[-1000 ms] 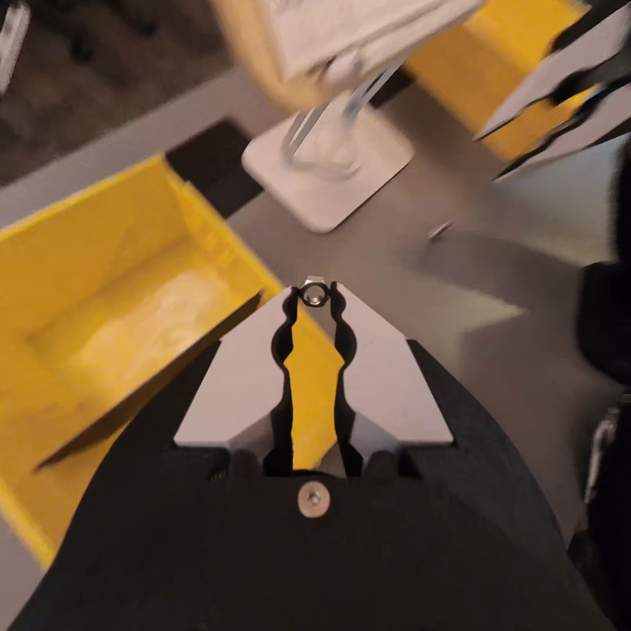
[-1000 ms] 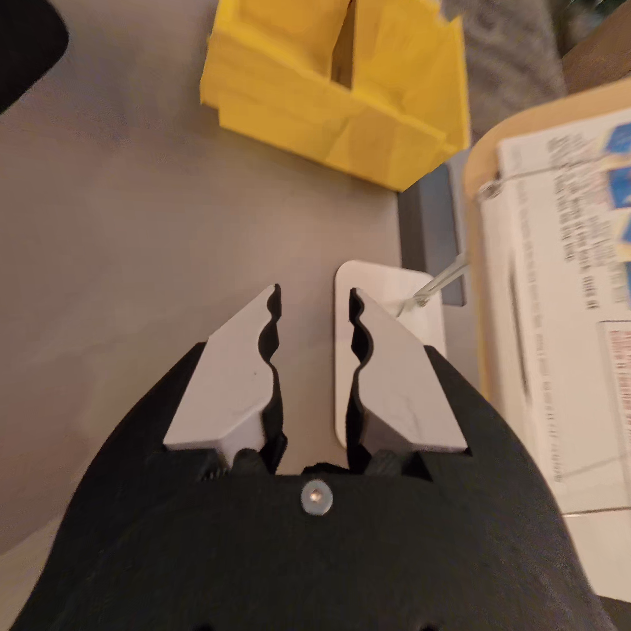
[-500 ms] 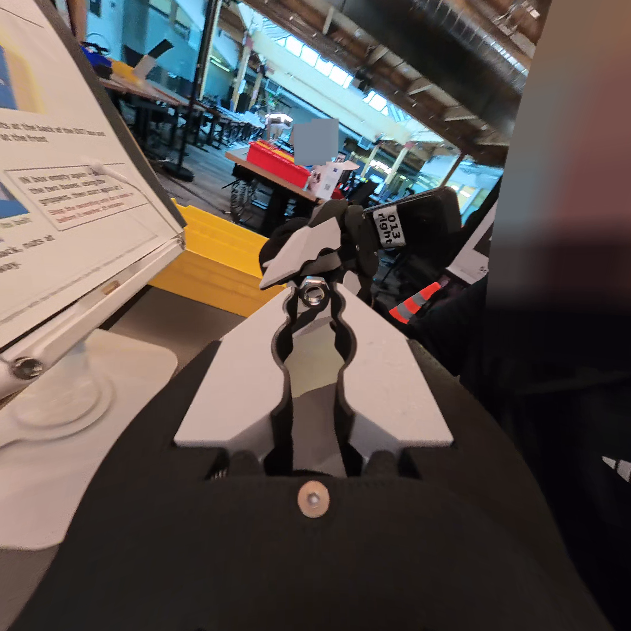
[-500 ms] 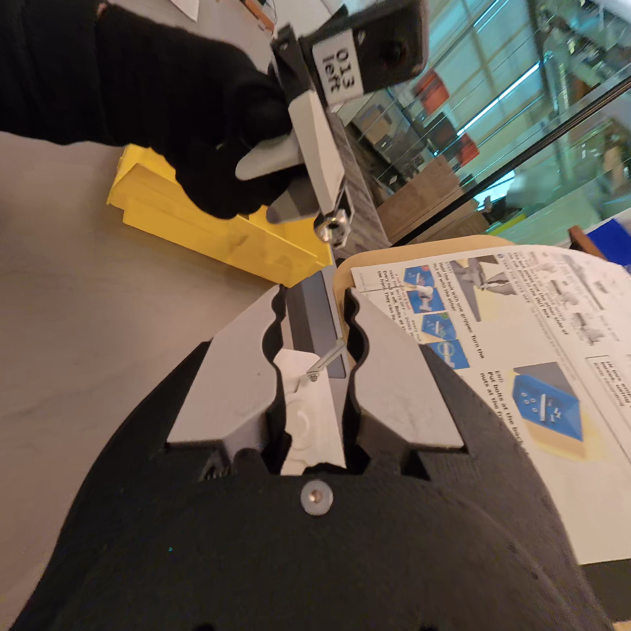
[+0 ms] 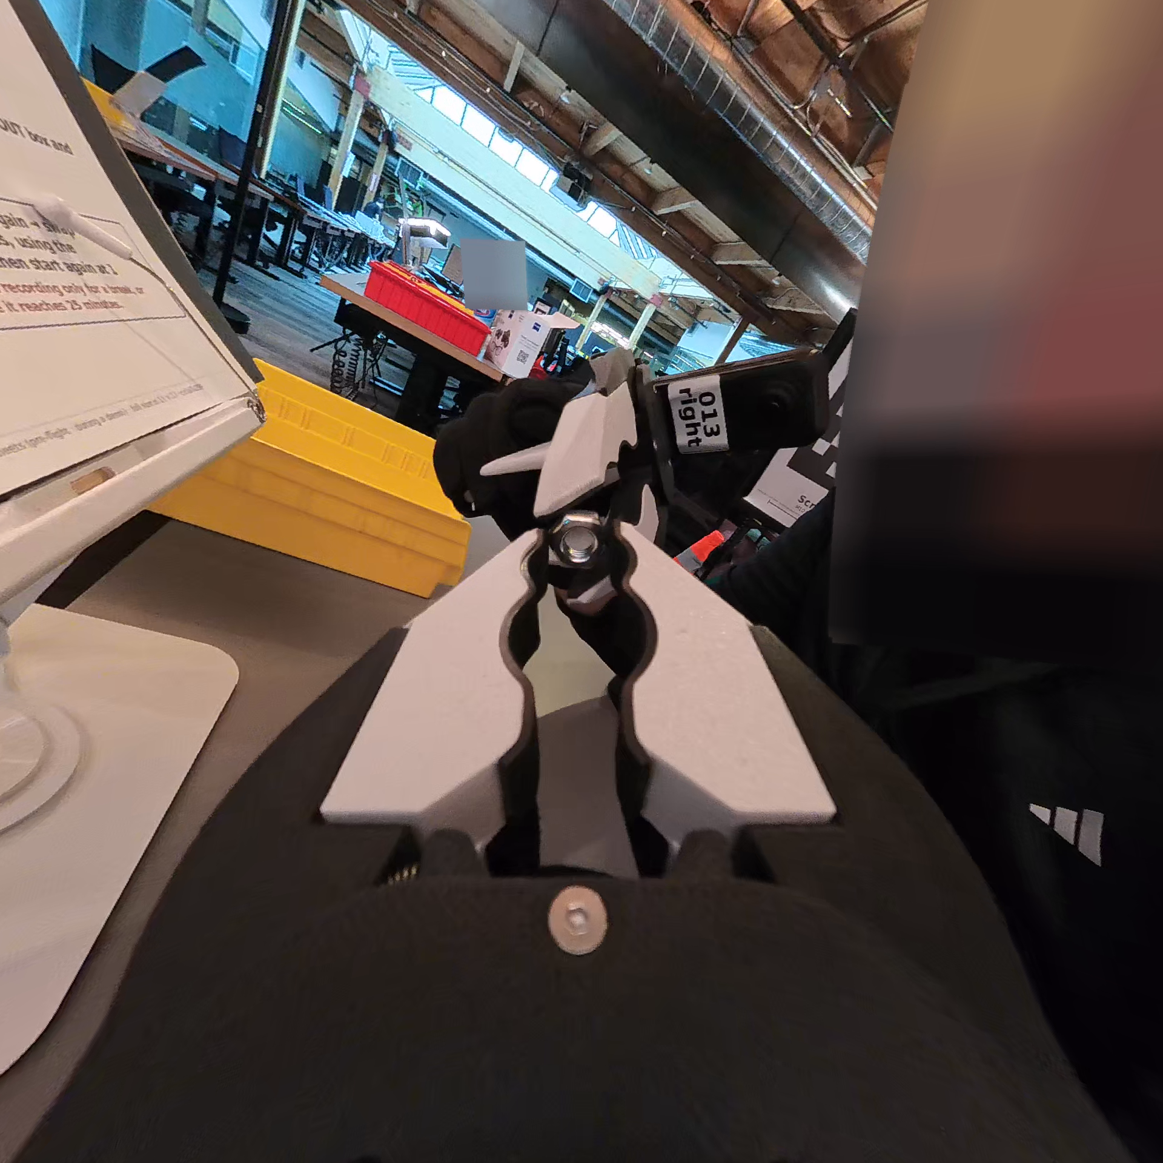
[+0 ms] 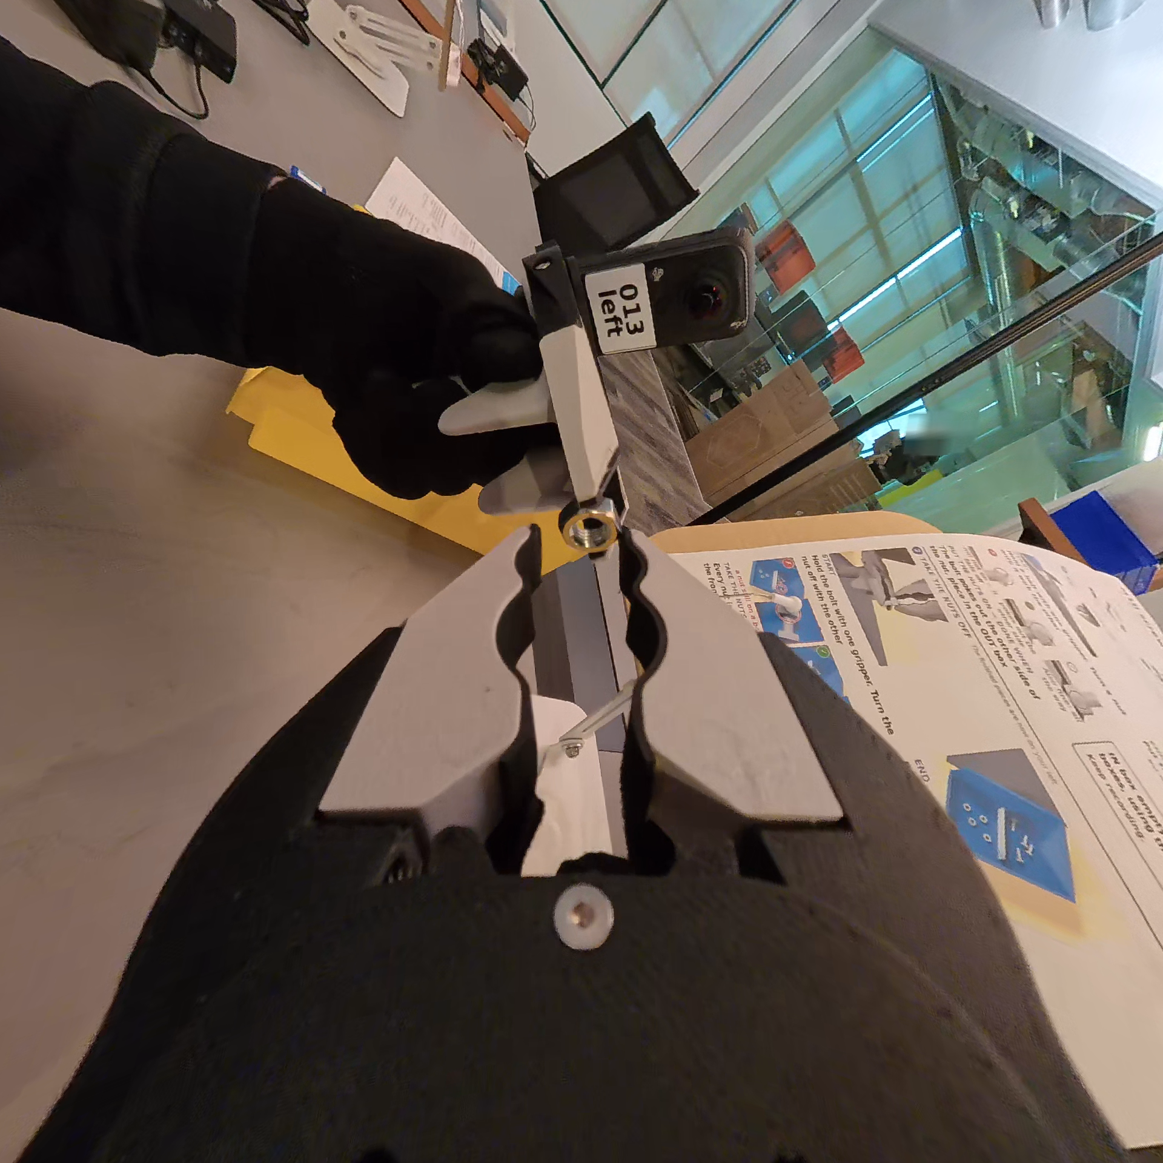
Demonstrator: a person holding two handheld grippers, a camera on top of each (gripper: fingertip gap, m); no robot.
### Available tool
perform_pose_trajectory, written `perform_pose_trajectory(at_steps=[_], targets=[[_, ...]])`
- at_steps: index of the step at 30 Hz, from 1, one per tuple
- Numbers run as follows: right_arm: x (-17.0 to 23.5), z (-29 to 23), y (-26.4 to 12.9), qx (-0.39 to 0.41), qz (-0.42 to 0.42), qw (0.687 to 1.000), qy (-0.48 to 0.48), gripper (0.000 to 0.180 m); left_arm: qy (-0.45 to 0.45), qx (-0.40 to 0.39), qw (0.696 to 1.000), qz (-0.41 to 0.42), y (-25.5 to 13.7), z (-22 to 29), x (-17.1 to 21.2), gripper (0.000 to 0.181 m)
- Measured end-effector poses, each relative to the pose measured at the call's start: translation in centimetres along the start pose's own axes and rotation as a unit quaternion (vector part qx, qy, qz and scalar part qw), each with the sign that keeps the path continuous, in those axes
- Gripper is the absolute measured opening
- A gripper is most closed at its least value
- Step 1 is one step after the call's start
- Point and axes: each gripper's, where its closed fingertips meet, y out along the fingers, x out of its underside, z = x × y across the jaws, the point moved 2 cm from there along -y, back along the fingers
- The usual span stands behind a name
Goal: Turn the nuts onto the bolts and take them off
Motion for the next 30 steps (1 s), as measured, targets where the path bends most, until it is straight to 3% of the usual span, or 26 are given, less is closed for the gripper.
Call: perform_pose_trajectory(at_steps=[17,24,30], targets=[[0.2,-0.1,-0.1,0.008,-0.026,0.999,-0.038,0.016,-0.035,0.026,0.999,0.002,0.6,-0.1,0.6,0.017],[0.8,0.5,-0.2,0.010,-0.024,1.000,0.009,0.015,-0.018,-0.034,0.999,0.001,0.6,-1.3,0.3,0.033],[2.2,1.0,-0.6,-0.011,-0.033,0.995,0.095,0.015,0.103,-0.154,0.981,-0.056,0.8,-2.4,0.7,0.043]])
